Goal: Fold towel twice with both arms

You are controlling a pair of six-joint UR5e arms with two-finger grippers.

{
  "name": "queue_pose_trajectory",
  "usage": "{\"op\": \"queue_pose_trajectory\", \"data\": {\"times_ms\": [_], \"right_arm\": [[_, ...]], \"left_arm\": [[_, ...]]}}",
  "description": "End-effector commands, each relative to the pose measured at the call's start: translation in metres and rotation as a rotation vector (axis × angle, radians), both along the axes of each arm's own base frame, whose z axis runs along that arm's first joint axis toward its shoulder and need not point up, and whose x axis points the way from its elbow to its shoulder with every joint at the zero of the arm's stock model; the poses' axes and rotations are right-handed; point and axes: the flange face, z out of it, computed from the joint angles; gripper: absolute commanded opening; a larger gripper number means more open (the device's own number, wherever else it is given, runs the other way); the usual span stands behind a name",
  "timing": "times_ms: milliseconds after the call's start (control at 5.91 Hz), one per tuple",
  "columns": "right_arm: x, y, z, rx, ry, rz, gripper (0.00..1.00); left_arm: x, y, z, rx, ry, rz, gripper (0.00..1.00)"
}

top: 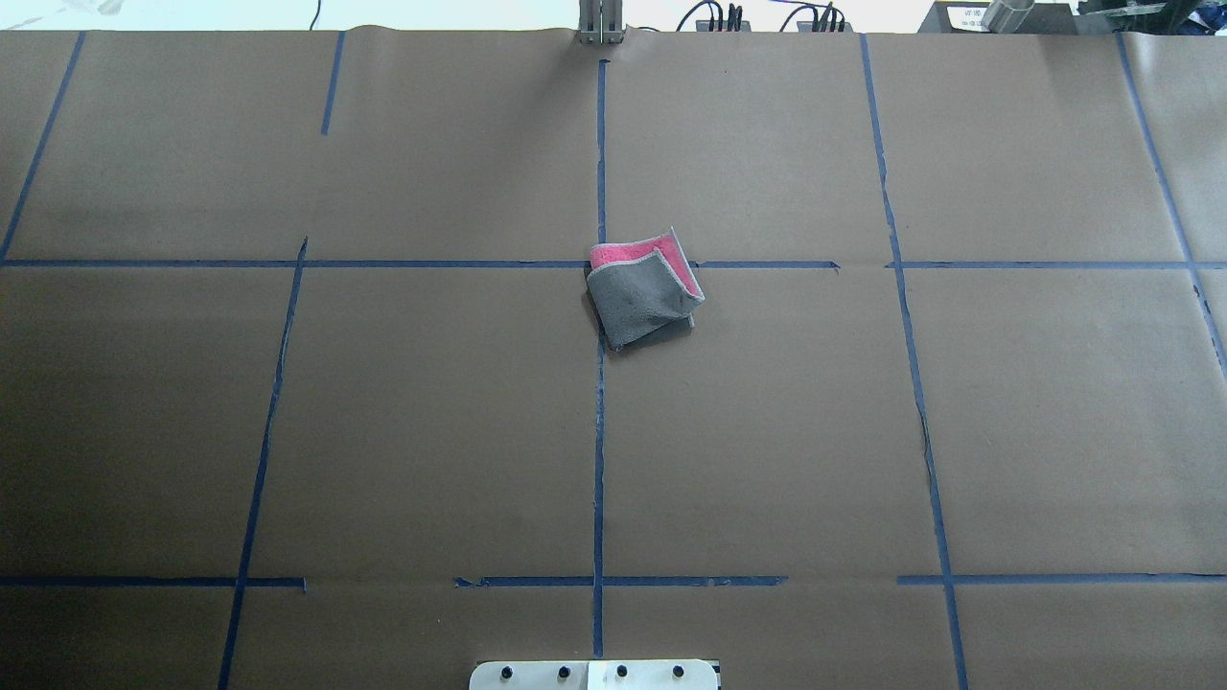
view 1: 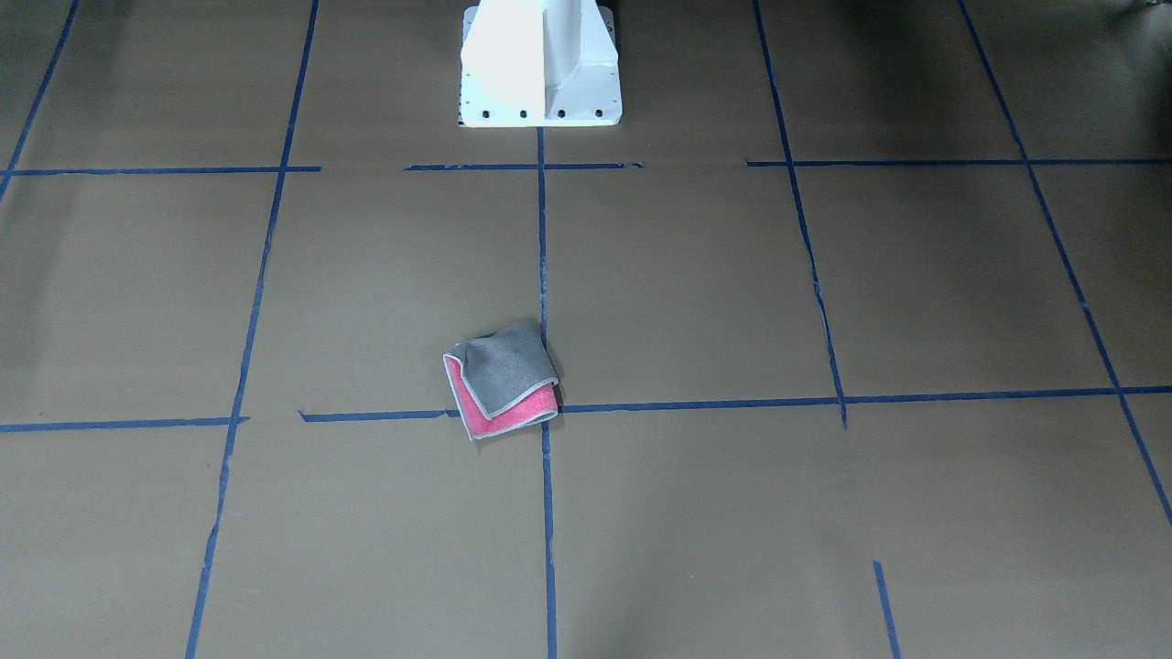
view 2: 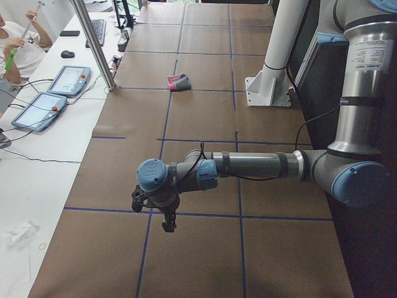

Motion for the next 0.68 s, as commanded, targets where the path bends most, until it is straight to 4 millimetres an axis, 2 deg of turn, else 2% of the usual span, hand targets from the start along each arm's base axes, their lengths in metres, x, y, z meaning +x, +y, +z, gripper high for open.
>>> {"op": "queue_pose_trajectory", "data": {"times_ms": [0,508], "right_arm": [[0.0007,0.0001,-0.0004,0.0,0.0,0.002,1.0],[0.002,0.0003,-0.0004,0.0,0.0,0.005,1.0]], "left_arm": [[-0.0001,-0.0003,0.0004,0.0,-0.001,0.001,1.0],[-0.0002,-0.0035,-0.0033,0.006,-0.001,0.0,1.0]]}}
